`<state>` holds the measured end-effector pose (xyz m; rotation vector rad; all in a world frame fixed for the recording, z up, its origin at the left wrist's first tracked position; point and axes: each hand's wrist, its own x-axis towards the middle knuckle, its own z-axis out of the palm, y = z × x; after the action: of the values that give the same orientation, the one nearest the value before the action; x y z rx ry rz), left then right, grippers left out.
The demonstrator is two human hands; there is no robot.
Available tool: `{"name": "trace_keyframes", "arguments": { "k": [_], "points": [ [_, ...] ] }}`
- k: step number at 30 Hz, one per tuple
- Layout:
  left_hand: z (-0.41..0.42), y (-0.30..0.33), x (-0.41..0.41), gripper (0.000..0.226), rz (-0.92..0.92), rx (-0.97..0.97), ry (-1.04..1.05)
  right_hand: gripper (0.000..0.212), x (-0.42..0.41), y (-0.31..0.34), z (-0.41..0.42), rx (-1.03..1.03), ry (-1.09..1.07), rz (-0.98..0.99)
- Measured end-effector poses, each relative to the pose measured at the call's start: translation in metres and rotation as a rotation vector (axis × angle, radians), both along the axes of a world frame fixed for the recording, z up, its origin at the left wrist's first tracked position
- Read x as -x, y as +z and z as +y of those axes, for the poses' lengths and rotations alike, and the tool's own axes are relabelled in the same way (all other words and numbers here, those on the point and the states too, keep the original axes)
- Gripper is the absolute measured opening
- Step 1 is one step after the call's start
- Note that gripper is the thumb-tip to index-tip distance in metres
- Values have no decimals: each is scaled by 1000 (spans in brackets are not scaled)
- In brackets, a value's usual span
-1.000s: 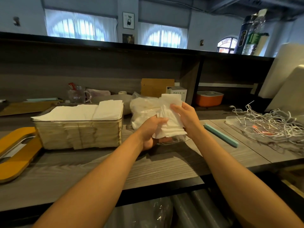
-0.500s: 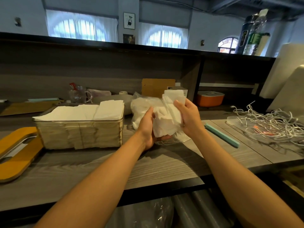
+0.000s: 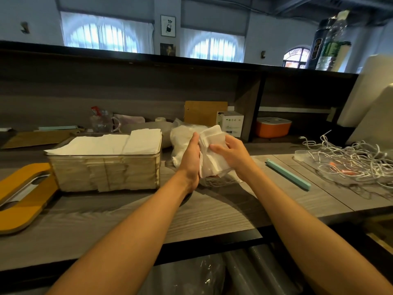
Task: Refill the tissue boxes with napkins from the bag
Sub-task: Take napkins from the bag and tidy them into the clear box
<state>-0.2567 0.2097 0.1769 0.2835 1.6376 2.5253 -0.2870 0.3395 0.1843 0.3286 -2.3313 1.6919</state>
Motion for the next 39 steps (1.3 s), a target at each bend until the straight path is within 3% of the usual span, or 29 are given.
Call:
{"name": "trace_keyframes", "arguments": {
  "k": [6,10,17,21,24,26,30,34,39],
  "points": [
    [-5,-5,8,73,-103,-137,-1,21,2,-5,1,-74,-72,242],
    [-6,-5,8,76,-156,-178,-54,10,7,-7,6,-28,-157,271],
    [-6,-2,0,53,-202,-118,-112,14,0,0,5,360,-116,57],
    [-3,-4,-3,35,-163,-10,-92,11,0,0,3,414,-79,-68],
    [-2,-3,-2,42,-186,3,-85,15,-1,1,2,480,-36,-151],
    [-3,-1,-3,45,-233,-34,-94,16,-1,2,5,548,-42,-136],
    [-3,0,-8,17,-230,-45,-63,15,-2,6,9,663,-71,-109],
    [0,1,-8,4,-252,-40,-44,16,-3,4,10,690,-81,-124],
    [-2,-4,5,8,-224,-51,122,28,-6,12,24,1032,-55,-158]
  ]
}}
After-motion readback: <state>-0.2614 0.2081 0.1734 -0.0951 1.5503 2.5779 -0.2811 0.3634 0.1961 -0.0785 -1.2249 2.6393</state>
